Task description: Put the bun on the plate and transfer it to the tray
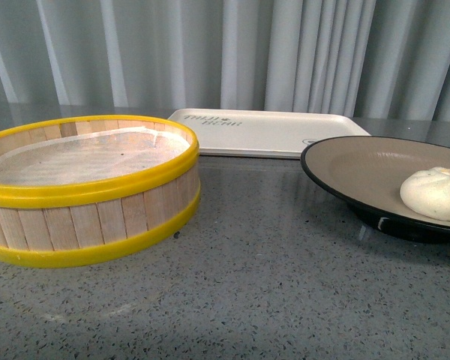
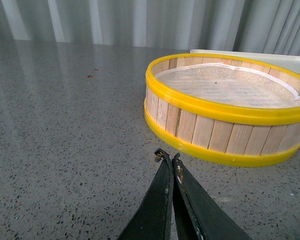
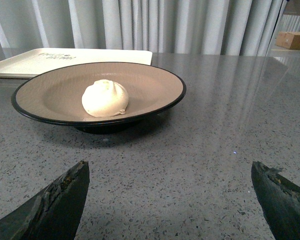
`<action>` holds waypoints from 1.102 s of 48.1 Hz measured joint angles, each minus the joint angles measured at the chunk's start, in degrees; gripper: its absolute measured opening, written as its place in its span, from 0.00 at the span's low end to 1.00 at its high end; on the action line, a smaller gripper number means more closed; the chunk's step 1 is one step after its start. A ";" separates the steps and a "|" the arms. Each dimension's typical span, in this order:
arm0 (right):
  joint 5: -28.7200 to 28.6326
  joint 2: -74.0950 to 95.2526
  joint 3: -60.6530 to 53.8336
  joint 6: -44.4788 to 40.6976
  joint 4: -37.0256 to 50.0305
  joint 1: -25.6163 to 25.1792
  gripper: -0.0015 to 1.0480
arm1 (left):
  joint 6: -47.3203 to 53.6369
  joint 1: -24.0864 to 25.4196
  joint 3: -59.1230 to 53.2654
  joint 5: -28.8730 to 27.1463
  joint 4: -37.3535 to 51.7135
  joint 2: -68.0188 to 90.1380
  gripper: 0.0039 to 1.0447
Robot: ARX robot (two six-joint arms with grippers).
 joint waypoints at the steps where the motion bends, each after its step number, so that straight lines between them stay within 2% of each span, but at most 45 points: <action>1: 0.00 0.00 0.00 -0.02 0.00 0.00 0.92 | 0.00 0.00 0.00 0.00 -0.44 -0.42 0.04; 10: 0.00 0.00 0.00 -0.02 0.00 0.00 0.92 | 0.00 0.00 0.00 0.02 -3.58 -3.54 0.04; 15: 0.02 0.00 0.00 -0.02 0.00 0.00 0.92 | 0.00 0.00 0.02 0.02 -13.20 -11.30 0.04; 28: -0.02 0.00 0.00 -0.02 0.00 0.00 0.92 | 0.00 0.00 0.02 0.00 -13.79 -13.38 0.04; 30: -0.02 0.00 0.00 -0.02 0.00 0.00 0.92 | -0.02 0.00 0.02 -0.02 -13.79 -13.38 0.09; 42: -0.02 0.00 0.00 -0.02 0.00 0.00 0.92 | -0.02 0.00 0.02 0.00 -13.79 -13.38 0.59; 48: 0.00 0.00 0.00 -0.02 0.00 0.00 0.92 | -0.02 0.00 0.02 0.00 -13.79 -13.38 0.74; 53: -0.02 0.00 0.00 -0.02 0.00 0.00 0.92 | -0.02 0.00 0.02 0.00 -13.79 -13.38 0.93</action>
